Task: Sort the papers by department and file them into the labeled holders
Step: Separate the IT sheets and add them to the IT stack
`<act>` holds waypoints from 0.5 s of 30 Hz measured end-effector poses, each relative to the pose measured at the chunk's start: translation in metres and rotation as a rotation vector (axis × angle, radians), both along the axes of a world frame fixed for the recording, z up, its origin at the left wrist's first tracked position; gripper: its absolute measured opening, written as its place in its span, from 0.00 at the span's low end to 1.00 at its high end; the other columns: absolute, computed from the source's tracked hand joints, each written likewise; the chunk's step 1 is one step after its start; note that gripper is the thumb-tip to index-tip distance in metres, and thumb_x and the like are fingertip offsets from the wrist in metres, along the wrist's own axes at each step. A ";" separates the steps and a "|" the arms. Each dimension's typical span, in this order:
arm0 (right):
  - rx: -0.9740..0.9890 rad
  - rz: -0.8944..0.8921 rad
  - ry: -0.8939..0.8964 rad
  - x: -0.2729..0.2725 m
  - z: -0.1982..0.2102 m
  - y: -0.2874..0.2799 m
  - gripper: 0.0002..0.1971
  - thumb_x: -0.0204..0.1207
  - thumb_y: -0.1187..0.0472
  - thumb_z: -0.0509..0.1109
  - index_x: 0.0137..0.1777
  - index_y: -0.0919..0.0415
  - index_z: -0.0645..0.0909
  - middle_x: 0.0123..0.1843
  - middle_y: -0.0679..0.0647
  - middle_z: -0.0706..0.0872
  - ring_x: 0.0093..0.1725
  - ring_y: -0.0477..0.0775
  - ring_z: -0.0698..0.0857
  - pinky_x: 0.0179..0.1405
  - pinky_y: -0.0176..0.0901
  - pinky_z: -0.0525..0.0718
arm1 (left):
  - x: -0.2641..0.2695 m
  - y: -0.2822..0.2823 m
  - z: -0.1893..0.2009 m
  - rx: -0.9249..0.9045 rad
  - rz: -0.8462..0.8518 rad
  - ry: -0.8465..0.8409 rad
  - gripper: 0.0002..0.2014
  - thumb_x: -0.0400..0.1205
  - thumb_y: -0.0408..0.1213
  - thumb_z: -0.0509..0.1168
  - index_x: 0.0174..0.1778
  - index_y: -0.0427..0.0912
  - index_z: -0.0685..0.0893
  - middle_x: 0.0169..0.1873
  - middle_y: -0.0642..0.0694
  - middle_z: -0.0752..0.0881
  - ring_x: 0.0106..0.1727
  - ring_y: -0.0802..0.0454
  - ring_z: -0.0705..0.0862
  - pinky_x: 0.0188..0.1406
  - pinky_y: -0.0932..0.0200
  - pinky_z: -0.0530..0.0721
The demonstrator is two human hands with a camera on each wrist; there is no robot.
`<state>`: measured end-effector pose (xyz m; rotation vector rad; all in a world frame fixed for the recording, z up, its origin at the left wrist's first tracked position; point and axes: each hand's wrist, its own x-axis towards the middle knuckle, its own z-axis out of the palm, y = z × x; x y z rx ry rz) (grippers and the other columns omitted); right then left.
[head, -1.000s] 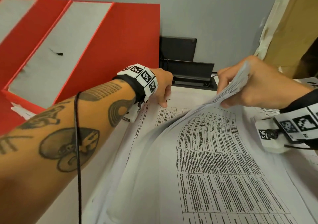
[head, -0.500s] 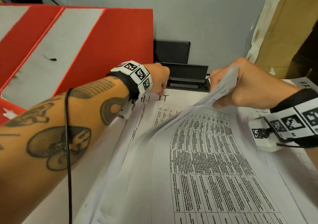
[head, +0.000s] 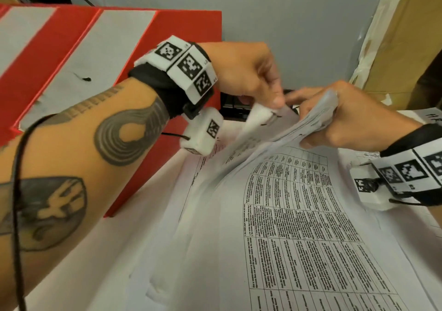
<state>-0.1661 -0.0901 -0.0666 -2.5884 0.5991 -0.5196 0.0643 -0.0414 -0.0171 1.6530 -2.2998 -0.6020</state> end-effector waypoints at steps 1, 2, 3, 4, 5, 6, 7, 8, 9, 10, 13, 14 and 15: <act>0.004 -0.020 -0.001 -0.001 0.000 -0.002 0.32 0.59 0.74 0.89 0.30 0.27 0.86 0.41 0.36 0.92 0.44 0.35 0.89 0.46 0.44 0.83 | -0.002 0.002 -0.001 0.043 -0.035 0.140 0.10 0.85 0.44 0.72 0.53 0.43 0.94 0.49 0.42 0.95 0.53 0.43 0.92 0.67 0.40 0.87; 0.001 -0.051 -0.009 -0.003 0.000 -0.003 0.27 0.58 0.72 0.89 0.32 0.34 0.88 0.36 0.37 0.91 0.37 0.36 0.88 0.41 0.45 0.84 | -0.002 0.001 -0.003 0.086 -0.043 0.281 0.13 0.88 0.43 0.68 0.57 0.38 0.92 0.51 0.38 0.94 0.56 0.37 0.92 0.67 0.40 0.88; -0.001 -0.079 -0.029 -0.003 0.000 -0.005 0.23 0.57 0.71 0.90 0.36 0.41 0.89 0.35 0.39 0.91 0.36 0.38 0.88 0.41 0.47 0.85 | -0.001 -0.002 -0.007 0.120 -0.010 0.411 0.16 0.90 0.43 0.64 0.60 0.34 0.91 0.51 0.36 0.94 0.54 0.36 0.92 0.63 0.42 0.88; -0.003 -0.091 -0.048 -0.004 0.000 -0.006 0.23 0.56 0.71 0.90 0.40 0.44 0.87 0.37 0.39 0.91 0.37 0.38 0.88 0.41 0.46 0.86 | 0.004 -0.008 -0.013 0.140 0.059 0.500 0.18 0.91 0.44 0.61 0.61 0.33 0.90 0.49 0.36 0.94 0.50 0.39 0.93 0.58 0.45 0.88; -0.010 -0.084 -0.065 -0.003 0.000 -0.006 0.27 0.54 0.72 0.91 0.43 0.44 0.82 0.39 0.40 0.90 0.39 0.39 0.88 0.39 0.41 0.85 | 0.009 -0.014 -0.021 0.147 0.132 0.517 0.20 0.92 0.47 0.59 0.60 0.33 0.89 0.46 0.38 0.94 0.45 0.43 0.93 0.53 0.48 0.87; -0.006 -0.067 -0.080 -0.003 0.001 -0.007 0.32 0.53 0.73 0.91 0.47 0.44 0.77 0.41 0.41 0.89 0.40 0.41 0.88 0.38 0.37 0.85 | 0.015 -0.021 -0.030 0.132 0.192 0.424 0.21 0.92 0.49 0.60 0.59 0.35 0.89 0.43 0.42 0.95 0.42 0.47 0.93 0.51 0.48 0.86; 0.019 -0.050 -0.088 -0.004 0.001 -0.008 0.36 0.53 0.74 0.91 0.51 0.45 0.74 0.44 0.44 0.89 0.42 0.43 0.89 0.37 0.37 0.86 | 0.022 -0.028 -0.039 0.110 0.226 0.230 0.19 0.90 0.50 0.63 0.57 0.38 0.91 0.41 0.46 0.95 0.41 0.50 0.93 0.52 0.48 0.86; 0.039 -0.038 -0.081 -0.005 0.002 -0.007 0.39 0.54 0.74 0.91 0.56 0.45 0.74 0.46 0.46 0.89 0.43 0.46 0.90 0.39 0.41 0.88 | 0.028 -0.034 -0.048 0.112 0.240 -0.008 0.16 0.87 0.52 0.68 0.54 0.44 0.93 0.39 0.52 0.95 0.41 0.53 0.94 0.55 0.45 0.90; 0.042 -0.033 -0.064 -0.006 0.002 -0.007 0.40 0.54 0.74 0.91 0.59 0.45 0.76 0.46 0.47 0.90 0.43 0.47 0.91 0.40 0.45 0.89 | 0.032 -0.037 -0.057 0.142 0.253 -0.226 0.14 0.81 0.55 0.73 0.51 0.48 0.94 0.37 0.56 0.94 0.41 0.55 0.93 0.57 0.46 0.91; 0.025 -0.027 -0.036 -0.006 0.003 -0.006 0.36 0.54 0.73 0.91 0.58 0.47 0.81 0.44 0.47 0.91 0.42 0.47 0.91 0.42 0.50 0.90 | 0.033 -0.039 -0.064 0.192 0.268 -0.378 0.17 0.76 0.59 0.77 0.50 0.51 0.94 0.34 0.59 0.93 0.42 0.57 0.93 0.56 0.47 0.91; 0.030 0.070 0.016 -0.005 0.004 -0.003 0.24 0.57 0.72 0.90 0.35 0.39 0.89 0.35 0.47 0.92 0.36 0.48 0.90 0.42 0.51 0.90 | 0.030 -0.039 -0.075 0.197 0.278 -0.457 0.22 0.71 0.63 0.79 0.53 0.53 0.94 0.36 0.59 0.93 0.44 0.57 0.91 0.58 0.50 0.90; 0.049 0.107 0.007 -0.005 0.005 -0.001 0.28 0.59 0.76 0.88 0.30 0.35 0.88 0.34 0.47 0.91 0.35 0.47 0.89 0.42 0.44 0.88 | 0.027 -0.038 -0.076 0.149 0.271 -0.450 0.21 0.72 0.64 0.78 0.52 0.53 0.94 0.41 0.58 0.93 0.46 0.57 0.91 0.59 0.51 0.90; 0.057 0.132 0.000 -0.004 0.004 -0.001 0.32 0.59 0.79 0.86 0.29 0.33 0.87 0.34 0.46 0.91 0.36 0.47 0.89 0.42 0.38 0.87 | 0.023 -0.039 -0.077 0.114 0.264 -0.430 0.21 0.73 0.65 0.77 0.51 0.53 0.95 0.43 0.58 0.93 0.48 0.56 0.90 0.58 0.52 0.89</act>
